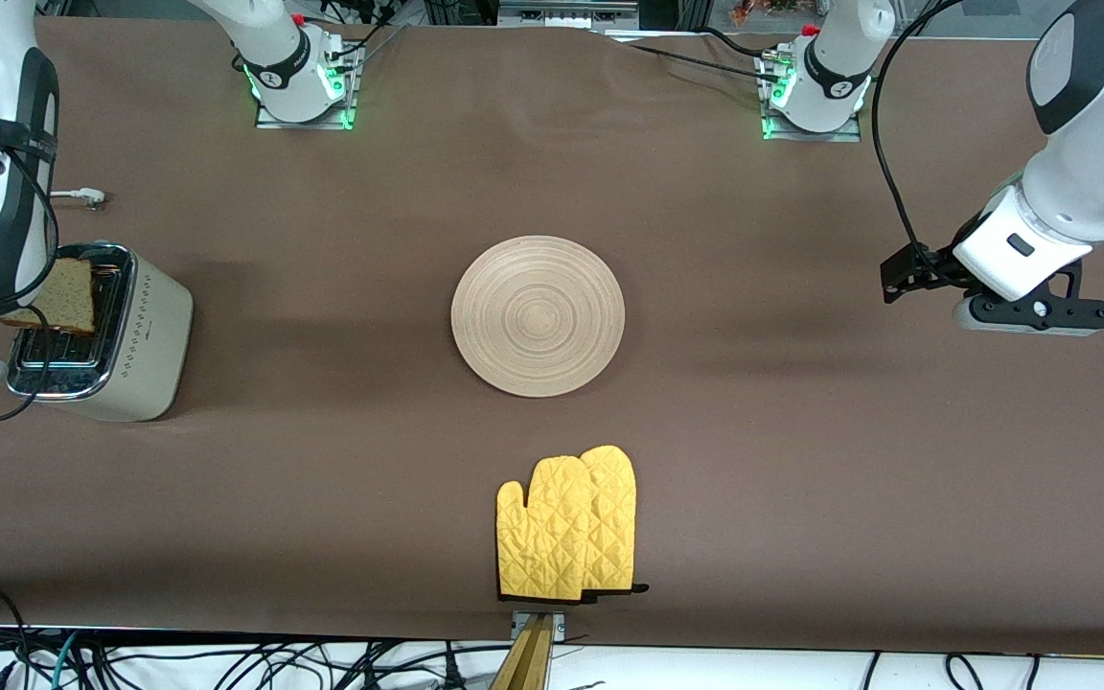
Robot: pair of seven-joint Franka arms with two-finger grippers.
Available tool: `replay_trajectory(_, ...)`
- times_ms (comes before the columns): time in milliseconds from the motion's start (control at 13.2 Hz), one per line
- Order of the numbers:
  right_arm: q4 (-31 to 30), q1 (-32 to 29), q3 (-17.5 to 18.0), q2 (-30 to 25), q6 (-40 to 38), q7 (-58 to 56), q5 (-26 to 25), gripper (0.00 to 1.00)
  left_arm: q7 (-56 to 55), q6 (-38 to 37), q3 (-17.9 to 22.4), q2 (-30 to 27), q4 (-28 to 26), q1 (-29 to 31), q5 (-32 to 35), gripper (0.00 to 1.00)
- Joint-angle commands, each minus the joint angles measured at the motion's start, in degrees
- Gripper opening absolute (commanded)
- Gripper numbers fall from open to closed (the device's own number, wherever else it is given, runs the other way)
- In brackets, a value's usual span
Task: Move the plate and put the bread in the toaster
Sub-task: 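Lower the bread into the toaster slot with the right gripper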
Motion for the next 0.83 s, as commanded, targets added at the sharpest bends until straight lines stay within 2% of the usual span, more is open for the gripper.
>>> replay_trajectory(0, 0.3, -0.1, 0.3, 0.3, 0.7, 4.0, 1.7, 0.00, 0.3, -1.2, 0.2, 0.3, 1.3, -0.3, -1.2, 1.00)
replay_trajectory(227, 0.4, -0.2, 0.3, 0.3, 0.8, 9.1, 2.9, 0.00, 0.8, -1.3, 0.2, 0.3, 1.3, -0.3, -1.2, 1.00)
replay_trajectory(756, 2.4, -1.0, -0.4, -0.2, 0.6, 12.8, 3.3, 0.00, 0.3, -1.2, -0.1, 0.5, 1.3, -0.8, -0.7, 1.00)
